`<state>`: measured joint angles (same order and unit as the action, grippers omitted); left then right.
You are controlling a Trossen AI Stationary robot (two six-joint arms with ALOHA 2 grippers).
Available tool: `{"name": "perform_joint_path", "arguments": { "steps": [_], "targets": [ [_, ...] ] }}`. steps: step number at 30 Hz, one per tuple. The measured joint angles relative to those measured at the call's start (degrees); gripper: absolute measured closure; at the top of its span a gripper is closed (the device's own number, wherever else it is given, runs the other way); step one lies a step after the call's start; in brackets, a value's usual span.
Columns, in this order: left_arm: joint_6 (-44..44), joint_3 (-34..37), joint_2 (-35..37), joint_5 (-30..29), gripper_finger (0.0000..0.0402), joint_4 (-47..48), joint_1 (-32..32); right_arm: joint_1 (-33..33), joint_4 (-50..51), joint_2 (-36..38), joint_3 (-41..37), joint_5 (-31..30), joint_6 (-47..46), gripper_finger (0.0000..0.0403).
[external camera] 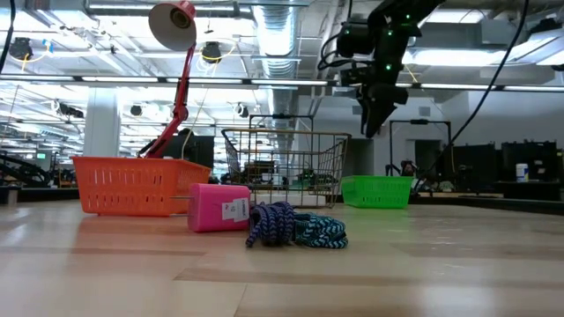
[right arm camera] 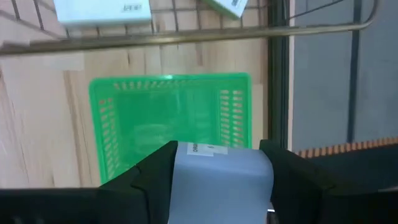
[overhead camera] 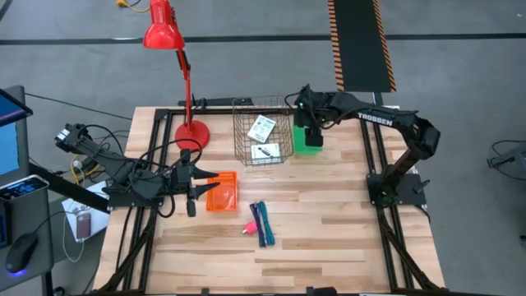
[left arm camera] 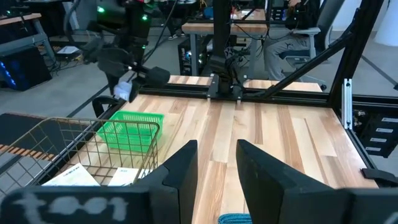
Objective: Pick and place items into bin
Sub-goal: Put the light blue charger adapter into the green bin, then put the pink charger adapter into the green bin
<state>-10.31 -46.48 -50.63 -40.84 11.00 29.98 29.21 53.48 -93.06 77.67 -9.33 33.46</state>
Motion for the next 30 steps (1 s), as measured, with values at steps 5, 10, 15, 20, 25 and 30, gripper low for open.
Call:
{"name": "perform_joint_path", "arguments": {
  "steps": [5,10,15,20,25,30],
  "targets": [
    [-0.3,0.0,0.0,0.0,0.0301,0.0,0.0,0.2,-1.6,0.0,0.0,1.8,-0.3,0.0192],
    [-0.3,0.0,0.0,0.0,0.0301,0.1,0.0,-0.3,-1.7,0.0,0.0,1.9,-0.4,0.0163],
    [-0.3,0.0,0.0,0.0,0.0301,0.4,0.0,-1.3,-1.7,0.0,0.0,1.9,-0.4,0.0160],
    [-0.3,0.0,-0.1,0.0,0.0301,0.4,0.0,-2.6,-1.4,0.0,0.0,1.7,-0.4,0.0159],
    [-0.9,0.0,-0.1,0.0,0.0301,1.0,0.0,-4.9,1.0,0.0,0.0,1.8,-0.5,0.0159],
    [-1.4,0.0,-0.1,0.0,0.0301,1.6,0.0,-7.1,5.0,0.0,0.0,1.5,-1.2,0.0159]
  ]
}}
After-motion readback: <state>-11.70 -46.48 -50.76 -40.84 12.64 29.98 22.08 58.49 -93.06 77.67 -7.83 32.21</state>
